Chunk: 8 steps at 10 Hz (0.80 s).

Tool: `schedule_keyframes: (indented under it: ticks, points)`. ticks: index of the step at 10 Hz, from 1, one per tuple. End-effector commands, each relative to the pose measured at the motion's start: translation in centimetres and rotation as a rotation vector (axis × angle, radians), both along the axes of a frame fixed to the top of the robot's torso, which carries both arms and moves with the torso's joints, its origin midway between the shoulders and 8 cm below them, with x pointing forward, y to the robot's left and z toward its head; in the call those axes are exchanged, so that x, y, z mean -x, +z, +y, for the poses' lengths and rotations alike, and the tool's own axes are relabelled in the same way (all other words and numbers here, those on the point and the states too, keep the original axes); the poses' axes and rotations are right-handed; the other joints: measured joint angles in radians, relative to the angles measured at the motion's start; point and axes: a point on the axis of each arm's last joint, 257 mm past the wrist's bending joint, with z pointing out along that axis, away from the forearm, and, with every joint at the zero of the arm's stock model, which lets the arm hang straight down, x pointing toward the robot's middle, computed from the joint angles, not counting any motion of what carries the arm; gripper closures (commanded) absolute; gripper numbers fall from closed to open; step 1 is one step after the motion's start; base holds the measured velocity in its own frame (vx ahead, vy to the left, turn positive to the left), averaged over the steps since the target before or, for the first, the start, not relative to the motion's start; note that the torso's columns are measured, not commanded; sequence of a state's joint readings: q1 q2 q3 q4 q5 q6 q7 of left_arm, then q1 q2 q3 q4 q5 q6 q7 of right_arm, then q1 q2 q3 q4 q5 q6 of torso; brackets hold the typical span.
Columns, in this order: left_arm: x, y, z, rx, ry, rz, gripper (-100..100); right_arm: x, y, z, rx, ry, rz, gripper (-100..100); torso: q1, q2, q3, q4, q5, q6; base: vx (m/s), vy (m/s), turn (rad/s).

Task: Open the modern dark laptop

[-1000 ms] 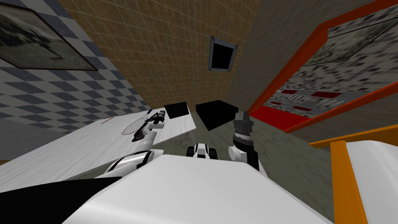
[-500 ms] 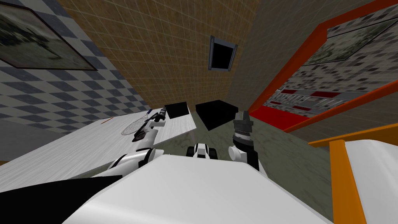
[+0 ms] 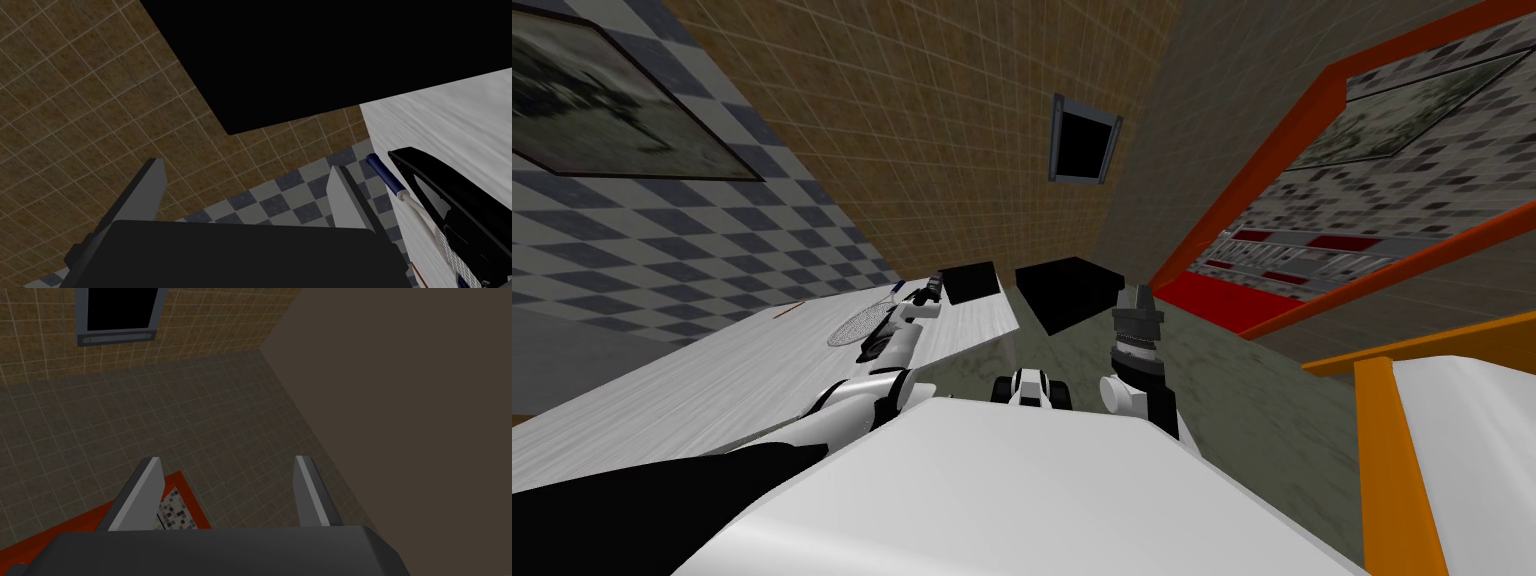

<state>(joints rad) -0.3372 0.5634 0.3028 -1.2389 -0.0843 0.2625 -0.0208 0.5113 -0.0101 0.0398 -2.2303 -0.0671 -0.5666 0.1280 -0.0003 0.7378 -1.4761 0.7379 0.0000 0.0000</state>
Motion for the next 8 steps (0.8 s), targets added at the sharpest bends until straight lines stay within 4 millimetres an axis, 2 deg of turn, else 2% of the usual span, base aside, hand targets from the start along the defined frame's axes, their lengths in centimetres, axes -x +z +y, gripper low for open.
schedule_keyframes:
  ticks: [1,8]
  points:
    - [-1.3,0.1,-0.2,0.013,-0.001,0.021,-100,0.0,0.0,0.0,0.000,0.000,0.000,0,0.000,0.000,0.000,0.000,0.000,0.000,-0.014,0.018,-0.007]
    - [-4.1,0.2,-0.6,0.045,-0.003,0.080,-100,0.0,0.0,0.0,0.000,0.000,0.000,0,0.000,0.001,0.000,0.000,0.000,0.000,-0.016,0.021,-0.007]
